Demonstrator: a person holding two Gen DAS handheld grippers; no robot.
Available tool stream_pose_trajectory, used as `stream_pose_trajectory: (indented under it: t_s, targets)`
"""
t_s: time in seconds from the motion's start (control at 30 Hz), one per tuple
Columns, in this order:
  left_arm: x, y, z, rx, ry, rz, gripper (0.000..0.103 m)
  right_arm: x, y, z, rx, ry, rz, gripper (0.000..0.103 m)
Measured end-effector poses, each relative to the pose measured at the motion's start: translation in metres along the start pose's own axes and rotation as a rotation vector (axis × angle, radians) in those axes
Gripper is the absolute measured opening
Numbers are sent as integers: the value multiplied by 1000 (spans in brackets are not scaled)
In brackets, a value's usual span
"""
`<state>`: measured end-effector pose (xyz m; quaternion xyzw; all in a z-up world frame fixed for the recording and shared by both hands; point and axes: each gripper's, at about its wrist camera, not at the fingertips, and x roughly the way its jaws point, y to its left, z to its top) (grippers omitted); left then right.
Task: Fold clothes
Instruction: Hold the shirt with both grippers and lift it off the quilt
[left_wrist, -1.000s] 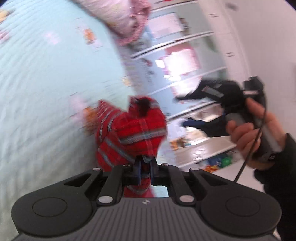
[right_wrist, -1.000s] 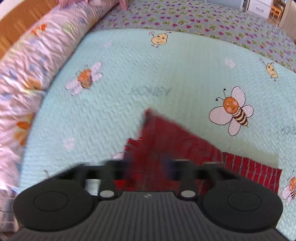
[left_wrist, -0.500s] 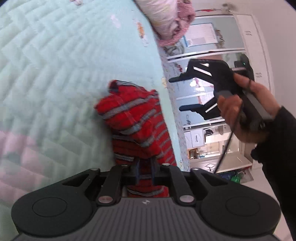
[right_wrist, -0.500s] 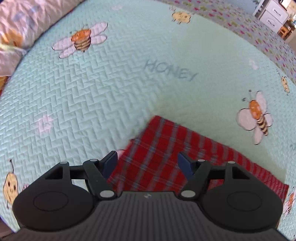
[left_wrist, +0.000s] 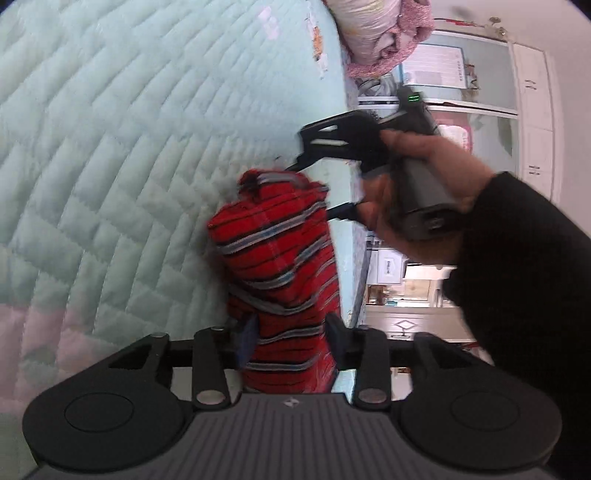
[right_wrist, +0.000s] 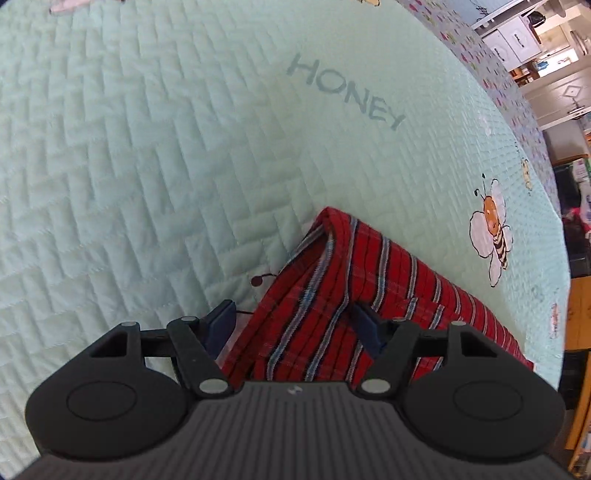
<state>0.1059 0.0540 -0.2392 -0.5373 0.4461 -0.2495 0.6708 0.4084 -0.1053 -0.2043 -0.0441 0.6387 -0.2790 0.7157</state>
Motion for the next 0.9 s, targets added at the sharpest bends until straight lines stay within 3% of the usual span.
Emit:
stream_pose_trajectory:
  t_s: [0.03,0.07,0.1,0.2,0.27,0.3,0.4,0.47,0.53,0.7,0.77,0.9]
  targets:
    - [2,-3,0,26,-2,11,59,2,0,-2,-12,2,-8,69]
    - [8,-4,0,25,14,20,59,3,1,-3,-23,3,-16,61]
    - [16,-3,3,3,45,23,59,5,1,-5,-35,5,-24,38]
    - [38,-5,6,8,98,46,59,10,2,-10,-70,9,-48,17]
    - [49,-10,9,39,100,45,58,14,3,-14,-92,12,-63,14]
    - [52,-9,9,47,97,32,53,12,1,-15,-90,3,-53,13]
    - [58,6,8,33,89,13,19,8,-8,-16,-64,-16,-15,12]
    - [61,19,10,-22,95,-5,15,4,-17,-18,-30,-26,20,12]
    - [61,17,8,3,90,-9,14,0,-26,-20,0,-44,51,12]
    - [52,21,3,-15,71,-18,13,-11,-42,-29,64,-83,116,12]
    - [47,22,2,-23,76,-13,18,-15,-45,-33,50,-85,131,12]
    - [56,21,13,-30,70,-59,42,-20,-54,-34,61,-84,161,13]
